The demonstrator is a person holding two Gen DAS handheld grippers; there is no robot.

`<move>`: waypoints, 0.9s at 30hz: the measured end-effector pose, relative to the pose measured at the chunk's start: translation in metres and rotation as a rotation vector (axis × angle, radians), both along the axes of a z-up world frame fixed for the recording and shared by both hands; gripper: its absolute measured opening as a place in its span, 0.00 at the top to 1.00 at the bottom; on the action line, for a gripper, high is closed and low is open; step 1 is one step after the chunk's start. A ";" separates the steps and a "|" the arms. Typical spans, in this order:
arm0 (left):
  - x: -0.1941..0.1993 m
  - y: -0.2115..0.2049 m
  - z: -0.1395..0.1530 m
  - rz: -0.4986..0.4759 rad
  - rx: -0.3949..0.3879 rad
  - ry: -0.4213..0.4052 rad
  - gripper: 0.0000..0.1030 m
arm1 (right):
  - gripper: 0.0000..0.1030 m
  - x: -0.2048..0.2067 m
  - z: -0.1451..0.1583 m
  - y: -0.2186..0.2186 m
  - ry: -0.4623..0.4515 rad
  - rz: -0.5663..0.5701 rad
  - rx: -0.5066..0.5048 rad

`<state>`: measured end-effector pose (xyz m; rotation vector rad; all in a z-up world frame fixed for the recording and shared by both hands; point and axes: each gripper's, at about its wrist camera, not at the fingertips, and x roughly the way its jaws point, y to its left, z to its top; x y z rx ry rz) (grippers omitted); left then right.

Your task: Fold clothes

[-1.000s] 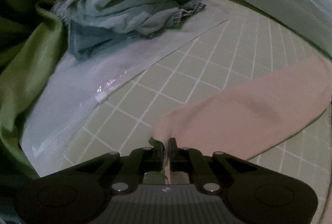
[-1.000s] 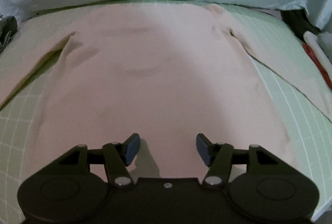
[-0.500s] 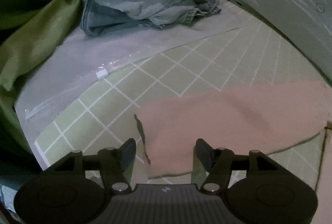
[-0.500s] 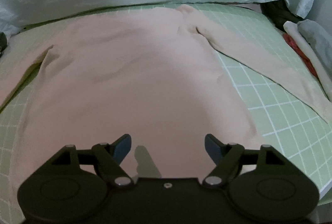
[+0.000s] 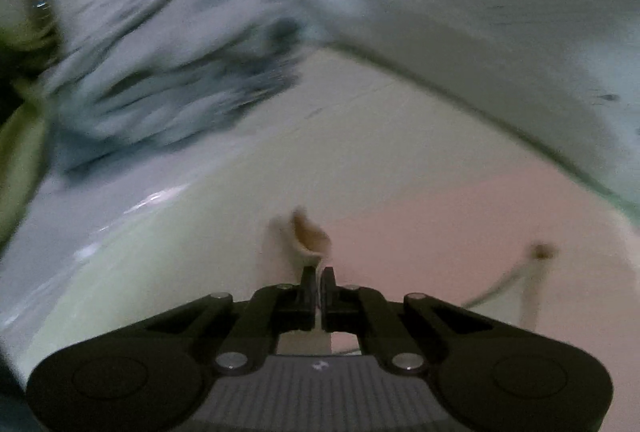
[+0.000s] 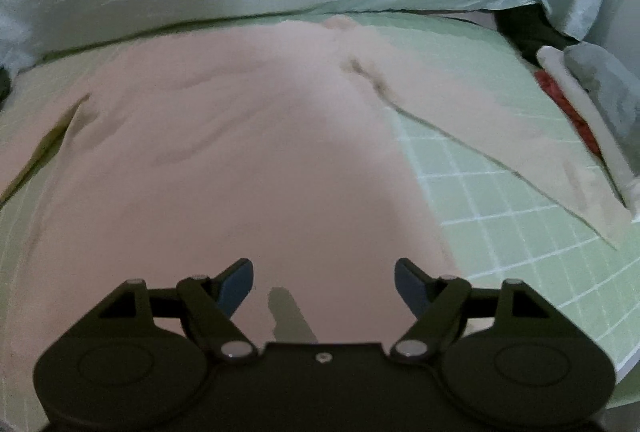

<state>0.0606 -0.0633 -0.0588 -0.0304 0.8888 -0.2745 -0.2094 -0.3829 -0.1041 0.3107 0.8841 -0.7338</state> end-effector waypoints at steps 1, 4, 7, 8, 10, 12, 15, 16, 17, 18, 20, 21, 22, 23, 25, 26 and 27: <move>-0.002 -0.012 0.005 -0.024 -0.015 -0.012 0.99 | 0.24 -0.004 0.001 -0.008 -0.008 -0.010 -0.002; -0.022 -0.074 0.016 -0.147 -0.071 -0.018 0.99 | 0.24 -0.017 0.006 -0.032 -0.023 -0.038 -0.008; -0.052 -0.143 0.019 -0.324 -0.132 0.017 0.98 | 0.24 -0.034 0.010 -0.058 -0.034 -0.079 -0.016; -0.062 -0.163 0.020 -0.379 -0.152 0.033 0.95 | 0.24 -0.040 0.011 -0.067 -0.037 -0.099 -0.018; -0.079 -0.195 0.018 -0.453 -0.179 0.087 0.78 | 0.24 -0.049 0.011 -0.082 -0.040 -0.143 -0.014; -0.087 -0.204 0.017 -0.468 -0.178 0.122 0.43 | 0.24 -0.056 0.012 -0.096 -0.045 -0.178 -0.014; -0.092 -0.202 0.015 -0.461 -0.141 0.133 0.23 | 0.24 -0.058 0.014 -0.106 -0.060 -0.202 -0.016; -0.093 -0.200 0.015 -0.453 -0.124 0.135 0.18 | 0.24 -0.057 0.014 -0.107 -0.065 -0.202 -0.013; -0.086 -0.194 0.013 -0.413 -0.085 0.135 0.14 | 0.24 -0.054 0.013 -0.106 -0.069 -0.199 -0.011; -0.078 -0.185 0.012 -0.370 -0.056 0.138 0.13 | 0.24 -0.050 0.013 -0.105 -0.073 -0.193 -0.008; -0.065 -0.164 0.008 -0.295 -0.016 0.154 0.13 | 0.24 -0.036 0.012 -0.098 -0.084 -0.169 0.007; -0.059 -0.153 0.006 -0.260 0.004 0.164 0.13 | 0.24 -0.028 0.011 -0.095 -0.090 -0.156 0.016; -0.052 -0.142 0.005 -0.226 0.025 0.173 0.12 | 0.24 -0.020 0.011 -0.091 -0.096 -0.142 0.024; -0.044 -0.130 0.003 -0.197 0.051 0.177 0.12 | 0.24 -0.010 0.010 -0.085 -0.102 -0.121 0.030; -0.034 -0.108 0.001 -0.155 0.099 0.177 0.10 | 0.24 0.013 0.010 -0.072 -0.113 -0.070 0.040; -0.029 -0.098 0.000 -0.137 0.117 0.180 0.08 | 0.24 0.023 0.010 -0.066 -0.121 -0.043 0.046; -0.022 -0.090 -0.001 -0.123 0.129 0.186 0.08 | 0.24 0.035 0.010 -0.059 -0.130 -0.017 0.053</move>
